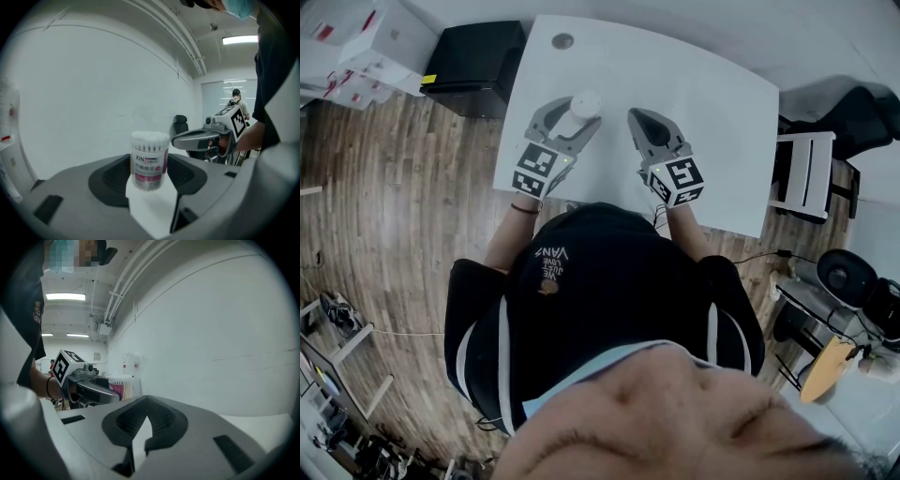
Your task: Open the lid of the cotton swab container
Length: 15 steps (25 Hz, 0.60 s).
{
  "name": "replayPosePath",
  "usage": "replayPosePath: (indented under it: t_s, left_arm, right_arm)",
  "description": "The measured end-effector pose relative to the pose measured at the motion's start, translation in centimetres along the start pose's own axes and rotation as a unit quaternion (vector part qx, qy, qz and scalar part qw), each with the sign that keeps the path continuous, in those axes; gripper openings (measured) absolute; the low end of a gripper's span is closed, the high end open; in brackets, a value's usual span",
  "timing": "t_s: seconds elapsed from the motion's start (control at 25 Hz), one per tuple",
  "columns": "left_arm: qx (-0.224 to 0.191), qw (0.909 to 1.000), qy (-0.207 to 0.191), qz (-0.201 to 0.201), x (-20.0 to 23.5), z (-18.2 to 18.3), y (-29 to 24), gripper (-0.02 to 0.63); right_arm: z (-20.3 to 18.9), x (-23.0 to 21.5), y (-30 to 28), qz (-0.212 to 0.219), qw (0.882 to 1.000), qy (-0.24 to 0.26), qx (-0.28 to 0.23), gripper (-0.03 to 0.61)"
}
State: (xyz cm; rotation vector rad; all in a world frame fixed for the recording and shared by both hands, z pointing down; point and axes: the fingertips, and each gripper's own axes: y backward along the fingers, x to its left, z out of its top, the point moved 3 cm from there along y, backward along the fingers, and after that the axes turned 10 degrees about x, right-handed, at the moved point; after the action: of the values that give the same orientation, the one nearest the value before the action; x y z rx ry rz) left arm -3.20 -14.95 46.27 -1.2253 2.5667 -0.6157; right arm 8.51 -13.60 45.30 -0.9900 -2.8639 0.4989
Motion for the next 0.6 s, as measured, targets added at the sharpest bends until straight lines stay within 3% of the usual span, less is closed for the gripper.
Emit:
replayPosePath:
  t_s: [0.6]
  left_arm:
    - [-0.001,1.0,0.007,-0.001,-0.39,-0.49,0.22,0.25]
  right_arm:
    - [-0.53,0.38,0.21,-0.002,1.0,-0.002,0.003,0.012]
